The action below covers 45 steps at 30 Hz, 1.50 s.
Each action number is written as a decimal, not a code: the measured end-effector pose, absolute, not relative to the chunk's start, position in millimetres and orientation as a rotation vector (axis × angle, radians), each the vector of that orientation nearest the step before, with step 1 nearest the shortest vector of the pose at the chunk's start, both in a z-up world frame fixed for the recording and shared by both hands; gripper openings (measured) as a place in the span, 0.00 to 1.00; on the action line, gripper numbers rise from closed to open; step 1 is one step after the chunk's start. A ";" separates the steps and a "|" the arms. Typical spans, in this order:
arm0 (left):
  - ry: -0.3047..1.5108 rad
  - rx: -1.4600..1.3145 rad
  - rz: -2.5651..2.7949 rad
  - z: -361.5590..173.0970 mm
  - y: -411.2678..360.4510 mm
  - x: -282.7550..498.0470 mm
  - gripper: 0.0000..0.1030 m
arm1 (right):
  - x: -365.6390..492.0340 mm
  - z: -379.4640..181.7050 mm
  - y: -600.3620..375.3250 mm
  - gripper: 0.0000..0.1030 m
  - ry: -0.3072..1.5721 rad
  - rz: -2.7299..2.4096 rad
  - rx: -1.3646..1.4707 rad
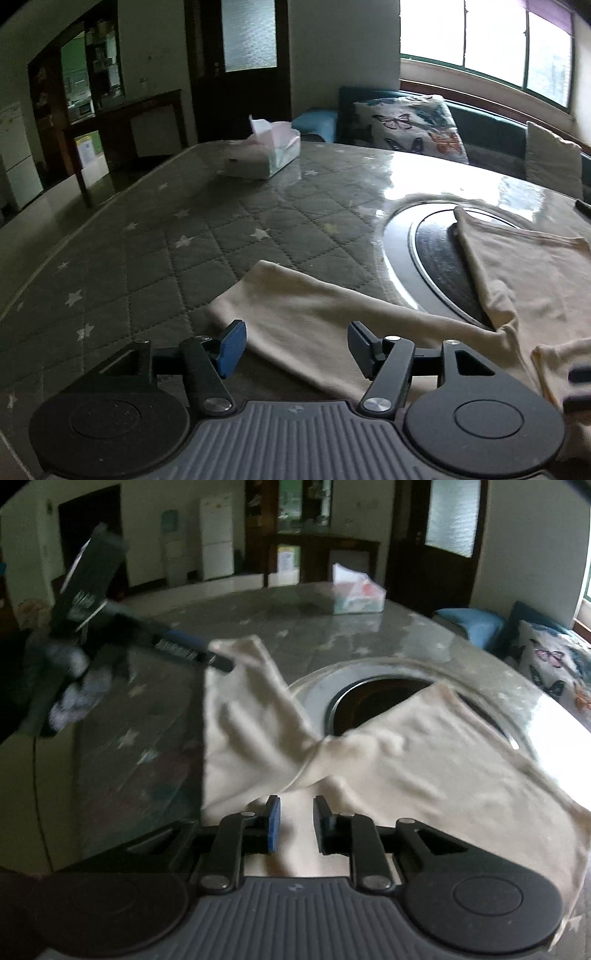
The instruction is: Fold clothes
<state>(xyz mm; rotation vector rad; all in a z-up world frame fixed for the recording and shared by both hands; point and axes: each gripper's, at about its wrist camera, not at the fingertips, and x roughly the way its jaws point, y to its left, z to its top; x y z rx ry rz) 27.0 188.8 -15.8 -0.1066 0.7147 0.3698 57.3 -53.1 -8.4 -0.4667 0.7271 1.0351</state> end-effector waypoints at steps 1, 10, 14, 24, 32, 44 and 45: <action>0.719 -0.109 0.378 -16.5 189.5 27.3 0.63 | 54.6 -8.3 -53.2 0.18 0.725 1.041 -0.473; 0.737 -0.151 0.454 -19.1 199.7 29.0 0.67 | 50.9 3.9 -64.3 0.18 0.696 1.035 -0.456; 0.754 -0.169 0.461 -24.1 204.2 32.7 0.66 | 54.3 9.1 -72.8 0.18 0.687 1.010 -0.433; 0.752 -0.244 0.491 -31.3 215.6 33.3 0.60 | 54.0 10.9 -93.9 0.20 0.692 0.962 -0.388; 0.719 -0.307 0.513 -31.0 228.9 34.1 0.11 | 56.3 11.4 -104.6 0.20 0.694 0.927 -0.357; 0.542 -0.256 0.219 44.3 159.7 30.3 0.02 | 59.9 18.5 -136.1 0.20 0.681 0.825 -0.302; 0.523 -0.239 0.175 53.8 147.7 30.9 0.02 | 60.5 19.0 -141.7 0.20 0.679 0.810 -0.294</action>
